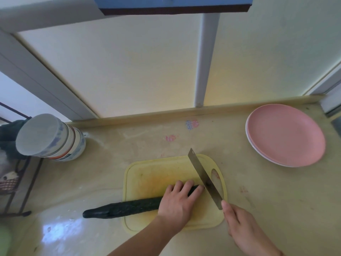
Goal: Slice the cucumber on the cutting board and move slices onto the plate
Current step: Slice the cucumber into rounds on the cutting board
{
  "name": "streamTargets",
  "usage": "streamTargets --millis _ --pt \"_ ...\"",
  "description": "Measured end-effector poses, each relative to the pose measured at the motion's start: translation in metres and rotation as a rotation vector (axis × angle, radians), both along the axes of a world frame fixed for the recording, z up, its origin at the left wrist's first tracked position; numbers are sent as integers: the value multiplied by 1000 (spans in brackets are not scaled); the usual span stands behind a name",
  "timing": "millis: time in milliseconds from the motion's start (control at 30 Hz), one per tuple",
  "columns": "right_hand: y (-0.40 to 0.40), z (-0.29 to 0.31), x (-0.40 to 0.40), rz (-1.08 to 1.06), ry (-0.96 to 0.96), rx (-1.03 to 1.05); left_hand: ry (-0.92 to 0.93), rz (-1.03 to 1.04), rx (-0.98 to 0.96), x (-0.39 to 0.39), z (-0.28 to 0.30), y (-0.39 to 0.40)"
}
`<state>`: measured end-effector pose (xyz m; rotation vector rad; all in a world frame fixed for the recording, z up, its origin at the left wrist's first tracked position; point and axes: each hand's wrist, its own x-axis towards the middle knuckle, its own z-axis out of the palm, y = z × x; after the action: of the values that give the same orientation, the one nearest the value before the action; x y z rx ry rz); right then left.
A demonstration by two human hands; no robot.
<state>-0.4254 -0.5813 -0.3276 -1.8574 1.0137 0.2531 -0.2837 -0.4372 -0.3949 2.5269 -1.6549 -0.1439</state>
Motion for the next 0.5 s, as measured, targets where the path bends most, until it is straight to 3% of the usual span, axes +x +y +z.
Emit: streamTargets --millis 500 --pt "5 3 -17 34 43 -60 -12 -6 -69 1 -6 -1"
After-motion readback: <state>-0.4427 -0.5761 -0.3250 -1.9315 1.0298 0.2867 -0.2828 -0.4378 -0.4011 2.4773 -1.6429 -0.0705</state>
